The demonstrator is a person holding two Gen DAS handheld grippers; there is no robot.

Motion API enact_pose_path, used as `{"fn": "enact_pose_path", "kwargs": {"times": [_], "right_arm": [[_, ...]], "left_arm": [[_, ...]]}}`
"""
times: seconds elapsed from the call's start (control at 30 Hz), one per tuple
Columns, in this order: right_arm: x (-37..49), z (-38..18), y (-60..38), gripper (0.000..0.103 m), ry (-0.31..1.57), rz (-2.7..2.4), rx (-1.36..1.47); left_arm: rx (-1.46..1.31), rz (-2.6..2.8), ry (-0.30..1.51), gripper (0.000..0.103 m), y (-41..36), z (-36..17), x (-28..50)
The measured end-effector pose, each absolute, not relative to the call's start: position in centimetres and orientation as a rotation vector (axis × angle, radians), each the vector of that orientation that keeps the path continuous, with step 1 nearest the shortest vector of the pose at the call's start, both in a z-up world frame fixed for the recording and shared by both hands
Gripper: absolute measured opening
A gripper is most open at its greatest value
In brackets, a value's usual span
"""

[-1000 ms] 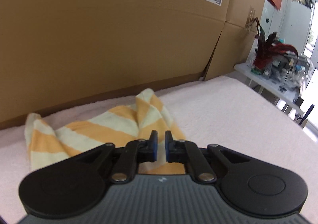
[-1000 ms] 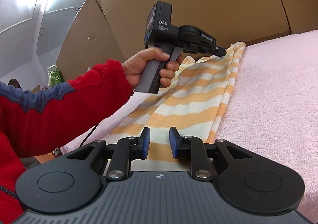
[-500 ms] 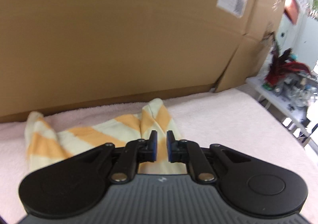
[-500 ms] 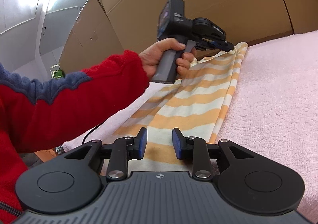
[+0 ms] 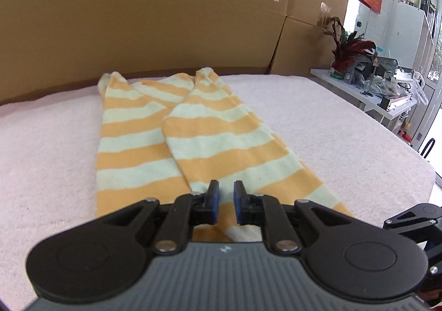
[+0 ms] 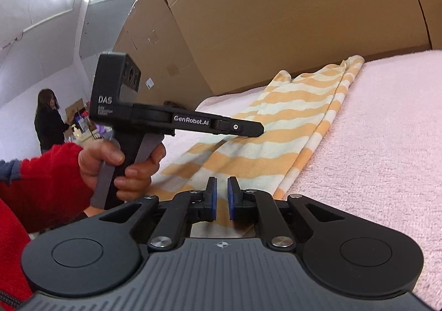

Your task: Fold clothes

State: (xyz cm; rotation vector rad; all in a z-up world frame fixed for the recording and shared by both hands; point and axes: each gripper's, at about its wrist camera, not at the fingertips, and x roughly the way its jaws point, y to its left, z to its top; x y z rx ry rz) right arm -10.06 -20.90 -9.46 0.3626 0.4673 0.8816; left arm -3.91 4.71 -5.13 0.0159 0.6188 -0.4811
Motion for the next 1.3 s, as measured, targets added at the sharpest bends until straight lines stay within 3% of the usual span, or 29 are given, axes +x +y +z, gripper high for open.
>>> {"fn": "enact_pose_path", "kwargs": {"times": [0.17, 0.4, 0.47, 0.53, 0.6, 0.67, 0.77, 0.93, 1.0, 1.1, 1.17, 1.23, 1.3], "right_arm": [[-10.6, -9.6, -21.2, 0.006, 0.437, 0.895, 0.359], [-11.4, -9.7, -21.0, 0.008, 0.386, 0.900, 0.336], [-11.9, -9.7, -20.9, 0.017, 0.366, 0.908, 0.330], [-12.3, -9.5, -20.5, 0.050, 0.347, 0.945, 0.321], [-12.7, -9.2, -19.9, 0.068, 0.340, 0.984, 0.312], [-12.7, -9.0, -19.5, 0.071, 0.344, 0.998, 0.316], [-12.6, -9.0, -19.5, 0.065, 0.348, 0.967, 0.332], [-12.4, -9.3, -19.2, 0.013, 0.358, 0.796, 0.334], [-11.9, -9.3, -19.4, 0.001, 0.394, 0.752, 0.371], [-11.5, -8.8, -19.2, 0.000, 0.433, 0.713, 0.368], [-11.6, -8.1, -18.8, 0.000, 0.447, 0.685, 0.351], [-11.9, -7.4, -18.6, 0.002, 0.432, 0.653, 0.338], [-12.5, -6.8, -18.2, 0.002, 0.403, 0.630, 0.323]], "left_arm": [[-0.147, -0.470, 0.634, 0.014, 6.4, -5.5, -3.1], [-0.090, -0.444, 0.618, 0.014, 5.4, -5.3, -3.5], [-0.082, -0.440, 0.615, 0.014, 5.4, -5.3, -3.5], [-0.069, -0.436, 0.612, 0.014, 5.2, -5.3, -3.6], [-0.055, -0.444, 0.610, 0.014, 5.0, -5.3, -3.7], [-0.042, -0.453, 0.608, 0.014, 4.8, -5.2, -3.7], [-0.022, -0.467, 0.605, 0.020, 4.5, -5.2, -3.8], [0.012, -0.491, 0.601, 0.038, 4.0, -5.1, -4.0], [0.025, -0.500, 0.599, 0.042, 3.8, -5.1, -4.1], [0.004, -0.494, 0.576, 0.041, 4.2, -5.0, -4.3], [-0.017, -0.474, 0.536, 0.029, 4.8, -4.7, -4.8], [-0.053, -0.440, 0.470, 0.027, 6.0, -4.0, -6.1], [-0.113, -0.452, 0.439, 0.014, 7.6, -3.6, -7.6]]}}
